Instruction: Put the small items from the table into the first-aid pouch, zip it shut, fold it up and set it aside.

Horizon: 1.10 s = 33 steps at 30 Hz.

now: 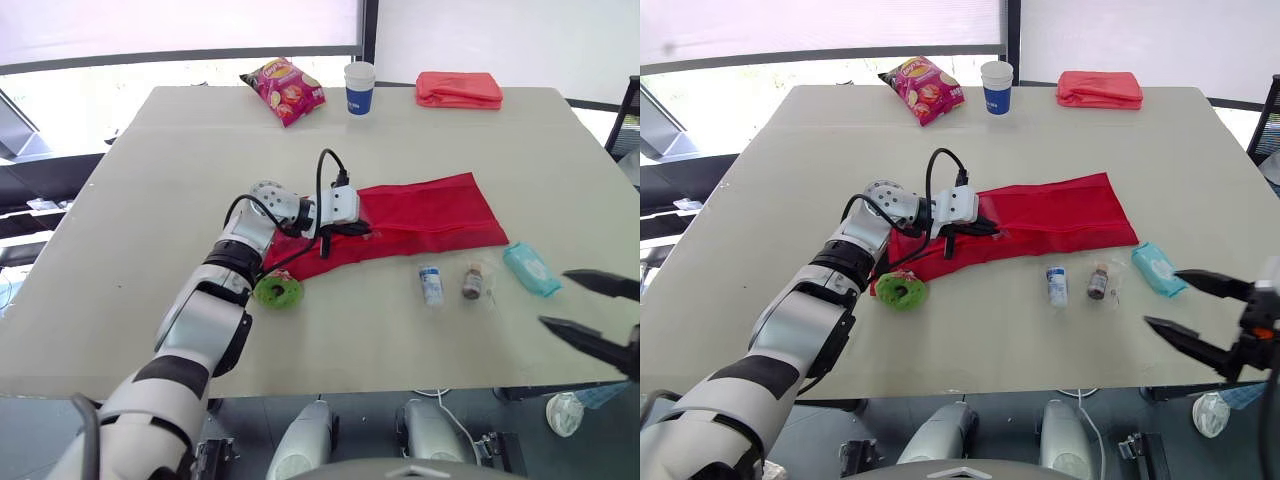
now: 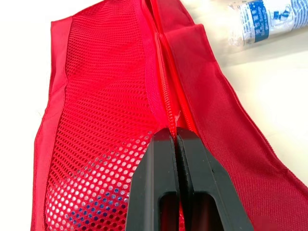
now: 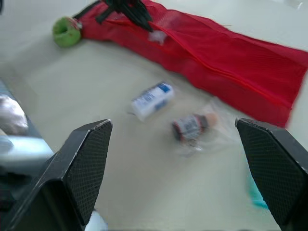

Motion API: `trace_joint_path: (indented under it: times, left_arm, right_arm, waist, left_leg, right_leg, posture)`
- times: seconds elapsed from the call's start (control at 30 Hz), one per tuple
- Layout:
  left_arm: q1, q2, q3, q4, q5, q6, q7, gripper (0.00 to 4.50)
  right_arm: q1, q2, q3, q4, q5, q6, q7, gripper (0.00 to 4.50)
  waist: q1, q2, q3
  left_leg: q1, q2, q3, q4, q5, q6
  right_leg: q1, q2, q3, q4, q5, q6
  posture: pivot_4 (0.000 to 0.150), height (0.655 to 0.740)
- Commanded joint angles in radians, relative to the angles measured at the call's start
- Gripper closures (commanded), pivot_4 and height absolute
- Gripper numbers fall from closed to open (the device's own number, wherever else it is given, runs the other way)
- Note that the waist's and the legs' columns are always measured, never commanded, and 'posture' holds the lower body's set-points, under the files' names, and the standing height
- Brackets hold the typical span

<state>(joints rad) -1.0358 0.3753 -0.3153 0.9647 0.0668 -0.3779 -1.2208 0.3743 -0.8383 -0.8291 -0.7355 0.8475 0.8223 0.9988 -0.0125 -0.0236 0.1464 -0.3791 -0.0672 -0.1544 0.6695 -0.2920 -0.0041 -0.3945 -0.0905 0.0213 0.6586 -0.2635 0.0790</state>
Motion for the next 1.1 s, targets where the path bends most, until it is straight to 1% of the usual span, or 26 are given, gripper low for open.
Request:
trace_joint_path:
  times: [0.03, 0.1, 0.2, 0.27, 0.33, 0.47, 0.6, 0.63, 0.67, 0.8, 0.83, 0.87, 0.9, 0.93, 0.97, 1.0, 1.1]
  left_arm:
    - [-0.016, -0.005, 0.032, -0.013, -0.014, -0.007, -0.007, 4.50]
    - [-0.003, -0.005, 0.035, -0.035, -0.018, 0.007, -0.007, 4.50]
    - [0.017, -0.004, 0.044, -0.074, -0.029, 0.048, -0.012, 4.50]
    - [0.031, -0.004, 0.051, -0.107, -0.032, 0.082, -0.008, 4.50]
    - [0.045, -0.004, 0.055, -0.139, -0.032, 0.110, -0.005, 4.50]
    - [0.083, -0.005, 0.057, -0.227, -0.040, 0.184, -0.003, 4.50]
    - [0.111, -0.005, 0.062, -0.302, -0.044, 0.251, 0.009, 4.50]
    - [0.118, -0.003, 0.062, -0.320, -0.045, 0.264, 0.011, 4.50]
    - [0.124, -0.002, 0.062, -0.335, -0.046, 0.275, 0.013, 4.50]
    - [0.140, -0.002, 0.065, -0.380, -0.056, 0.324, 0.019, 4.50]
    - [0.144, -0.002, 0.065, -0.388, -0.057, 0.332, 0.021, 4.50]
    - [0.147, -0.002, 0.065, -0.395, -0.059, 0.340, 0.022, 4.50]
    - [0.151, -0.003, 0.066, -0.403, -0.063, 0.352, 0.024, 4.50]
    - [0.156, -0.003, 0.067, -0.413, -0.066, 0.365, 0.025, 4.50]
    - [0.159, -0.003, 0.067, -0.423, -0.068, 0.375, 0.026, 4.50]
    - [0.161, -0.002, 0.068, -0.432, -0.071, 0.385, 0.027, 4.50]
    - [0.175, -0.001, 0.070, -0.474, -0.081, 0.423, 0.027, 4.50]
  right_arm:
    - [-0.066, 0.046, 0.183, -0.144, 0.027, 0.114, -0.290, 0.12]
    - [-0.132, 0.091, 0.298, -0.180, 0.027, 0.186, -0.457, 0.12]
    - [-0.251, 0.210, 0.454, -0.189, 0.075, 0.301, -0.679, 0.12]
    - [-0.341, 0.322, 0.546, -0.154, 0.071, 0.394, -0.826, 0.12]
    - [-0.402, 0.395, 0.597, -0.125, 0.046, 0.460, -0.924, 0.12]
    - [-0.459, 0.467, 0.686, -0.069, -0.020, 0.520, -1.021, 0.12]
    - [-0.473, 0.499, 0.740, -0.029, -0.092, 0.533, -1.070, 0.12]
    - [-0.474, 0.500, 0.754, -0.025, -0.111, 0.532, -1.077, 0.65]
    - [-0.474, 0.504, 0.761, -0.023, -0.123, 0.528, -1.078, 0.80]
    - [-0.475, 0.531, 0.740, -0.033, -0.135, 0.518, -1.069, 2.74]
    - [-0.479, 0.542, 0.724, -0.042, -0.124, 0.519, -1.062, 3.06]
    - [-0.483, 0.553, 0.710, -0.049, -0.113, 0.519, -1.055, 3.14]
    - [-0.494, 0.575, 0.693, -0.057, -0.090, 0.518, -1.049, 3.40]
    - [-0.507, 0.602, 0.675, -0.063, -0.067, 0.522, -1.045, 3.87]
    - [-0.524, 0.627, 0.658, -0.066, -0.042, 0.529, -1.042, 4.17]
    - [-0.543, 0.648, 0.645, -0.068, -0.021, 0.538, -1.041, 4.37]
    - [-0.617, 0.686, 0.654, -0.027, -0.007, 0.577, -1.041, 4.41]
  waist:
    - [0.000, -0.001, 0.000]
    - [-0.001, -0.001, 0.000]
    - [-0.002, -0.001, 0.000]
    - [-0.004, -0.001, 0.000]
    - [-0.003, 0.000, 0.000]
    - [-0.002, 0.000, -0.001]
    - [-0.006, 0.000, -0.001]
    - [-0.006, 0.000, -0.001]
    - [-0.008, 0.001, -0.001]
    - [-0.009, 0.001, -0.001]
    - [-0.009, 0.001, -0.001]
    - [-0.010, 0.001, -0.001]
    - [-0.010, 0.001, -0.001]
    - [-0.012, 0.001, -0.001]
    - [-0.014, 0.001, -0.001]
    - [-0.018, 0.001, -0.001]
    - [-0.027, 0.001, -0.001]
  left_leg:
    - [0.000, 0.000, -0.001, 0.000, 0.000, 0.000]
    - [0.000, 0.000, -0.003, 0.000, 0.000, 0.000]
    - [0.000, 0.000, -0.003, 0.001, 0.000, 0.000]
    - [0.000, 0.000, -0.006, 0.000, 0.000, 0.000]
    - [0.000, 0.000, -0.006, 0.000, 0.000, 0.000]
    - [-0.001, -0.001, -0.007, 0.000, 0.000, 0.000]
    - [0.000, -0.001, -0.007, 0.000, 0.000, 0.000]
    - [0.000, -0.001, -0.007, 0.000, 0.000, 0.000]
    - [0.000, -0.001, -0.007, 0.000, 0.000, 0.000]
    - [0.000, -0.001, -0.007, 0.000, 0.000, 0.000]
    - [0.000, -0.001, -0.007, 0.000, 0.000, 0.000]
    - [0.000, -0.001, -0.007, 0.000, 0.000, 0.000]
    - [0.000, -0.001, -0.007, 0.000, 0.000, 0.000]
    - [0.000, -0.001, -0.007, 0.000, 0.000, 0.000]
    - [0.000, -0.001, -0.007, 0.000, 0.000, 0.000]
    - [0.000, -0.001, -0.007, 0.000, 0.000, 0.000]
    - [0.000, 0.000, -0.008, 0.000, 0.000, 0.000]
  right_leg:
    - [0.000, 0.000, 0.000, 0.000, 0.000, 0.000]
    - [0.000, 0.000, -0.001, 0.001, 0.000, 0.000]
    - [0.000, 0.000, -0.001, 0.001, 0.000, 0.000]
    - [-0.001, 0.001, -0.001, 0.001, 0.000, 0.000]
    - [-0.003, 0.001, 0.000, 0.002, 0.000, 0.000]
    - [-0.002, 0.000, 0.000, 0.002, 0.000, 0.000]
    - [-0.002, 0.001, 0.000, 0.002, 0.000, 0.000]
    - [-0.003, 0.001, 0.000, 0.002, 0.000, 0.000]
    - [-0.003, 0.001, 0.000, 0.002, 0.000, 0.000]
    - [-0.003, 0.001, 0.000, 0.002, 0.000, 0.000]
    - [-0.003, 0.001, 0.000, 0.002, 0.000, 0.000]
    - [-0.003, 0.001, 0.000, 0.002, 0.000, 0.000]
    - [-0.003, 0.001, 0.000, 0.002, 0.000, 0.000]
    - [-0.003, 0.001, 0.000, 0.002, 0.000, 0.000]
    - [-0.002, 0.001, 0.000, 0.002, 0.000, 0.000]
    - [-0.003, 0.001, 0.000, 0.002, 0.000, 0.000]
    - [-0.003, 0.001, 0.000, 0.003, 0.000, 0.000]
  posture:
    - [0.150, 0.7400]
    - [0.150, 0.7400]
    - [0.150, 0.7400]
    - [0.150, 0.7400]
    - [0.150, 0.7400]
    - [0.150, 0.7400]
    - [0.150, 0.7400]
    - [0.150, 0.7400]
    - [0.150, 0.7400]
    - [0.150, 0.7400]
    - [0.150, 0.7400]
    - [0.150, 0.7400]
    - [0.150, 0.7400]
    - [0.150, 0.7400]
    - [0.150, 0.7400]
    - [0.150, 0.7400]
    - [0.150, 0.7400]
